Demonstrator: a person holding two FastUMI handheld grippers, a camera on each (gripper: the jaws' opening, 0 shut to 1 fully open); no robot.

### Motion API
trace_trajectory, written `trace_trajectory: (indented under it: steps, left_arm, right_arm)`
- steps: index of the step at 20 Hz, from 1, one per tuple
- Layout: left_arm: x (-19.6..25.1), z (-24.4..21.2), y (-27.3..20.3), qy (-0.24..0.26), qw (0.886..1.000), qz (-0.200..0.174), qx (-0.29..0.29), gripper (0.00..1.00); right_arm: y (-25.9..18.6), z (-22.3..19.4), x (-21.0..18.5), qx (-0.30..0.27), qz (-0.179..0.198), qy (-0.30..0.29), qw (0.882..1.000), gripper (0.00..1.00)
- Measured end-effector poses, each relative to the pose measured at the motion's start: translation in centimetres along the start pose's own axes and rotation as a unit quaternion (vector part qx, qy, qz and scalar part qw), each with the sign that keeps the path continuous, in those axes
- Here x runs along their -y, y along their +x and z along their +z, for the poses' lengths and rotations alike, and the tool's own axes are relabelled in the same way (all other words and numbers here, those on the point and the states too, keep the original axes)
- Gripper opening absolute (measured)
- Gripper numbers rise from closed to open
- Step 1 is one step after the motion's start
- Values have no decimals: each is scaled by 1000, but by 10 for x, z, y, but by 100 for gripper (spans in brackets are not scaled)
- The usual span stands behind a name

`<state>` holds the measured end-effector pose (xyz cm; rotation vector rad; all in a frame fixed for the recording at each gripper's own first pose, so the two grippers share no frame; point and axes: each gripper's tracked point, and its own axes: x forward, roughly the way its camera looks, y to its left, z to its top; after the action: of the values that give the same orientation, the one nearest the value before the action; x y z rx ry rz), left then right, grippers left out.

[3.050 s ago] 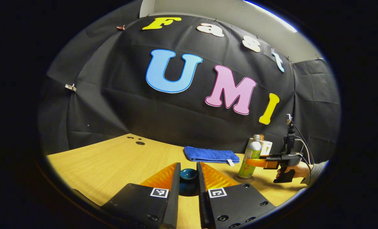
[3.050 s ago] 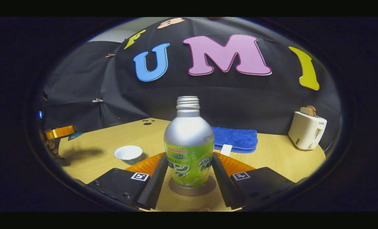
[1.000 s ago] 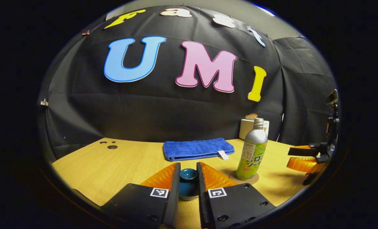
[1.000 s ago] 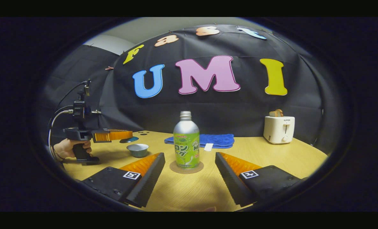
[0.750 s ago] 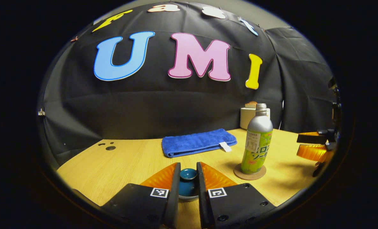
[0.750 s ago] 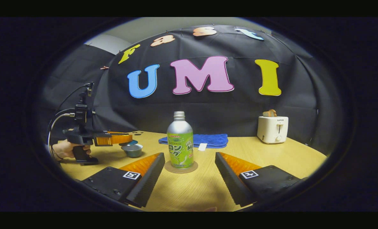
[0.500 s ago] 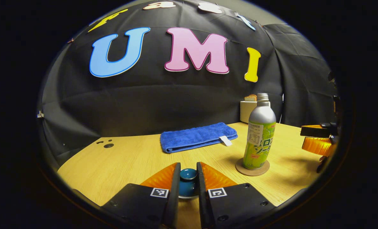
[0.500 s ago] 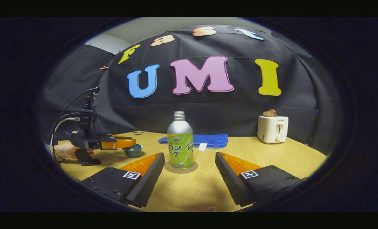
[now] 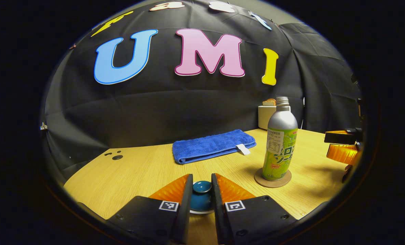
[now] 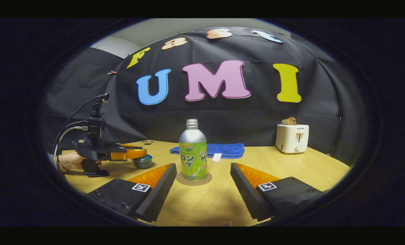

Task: Open the teacup lid with one hand, grasp the water bottle and pour water into the teacup with the other hand; after pouring, place the water bottle on the coaster and then close the teacup lid.

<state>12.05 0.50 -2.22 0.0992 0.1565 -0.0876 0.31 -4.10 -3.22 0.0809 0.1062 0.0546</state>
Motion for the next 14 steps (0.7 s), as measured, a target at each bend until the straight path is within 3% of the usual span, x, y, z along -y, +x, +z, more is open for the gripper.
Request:
trace_trajectory:
  steps: [6, 8, 9, 11, 14]
  left_arm:
    - [-6, 0, -4, -6, 1000, 16, 1, 37]
    - [-9, -1, -10, -17, 999, 27, 3, 54]
    - [-8, 0, -16, -22, 999, 30, 7, 68]
    - [-8, 3, -29, -26, 999, 41, 25, 86]
    - [-3, 7, -52, -21, 997, 52, 51, 93]
  right_arm:
    - [0, 0, 1, 0, -3, 0, 1000, 98]
    - [0, 0, 1, 0, -4, 0, 1000, 98]
    - [0, 0, 1, 0, -4, 0, 1000, 98]
    - [-1, 0, 1, 0, -4, 0, 1000, 98]
    - [-1, 0, 1, 0, -4, 0, 1000, 98]
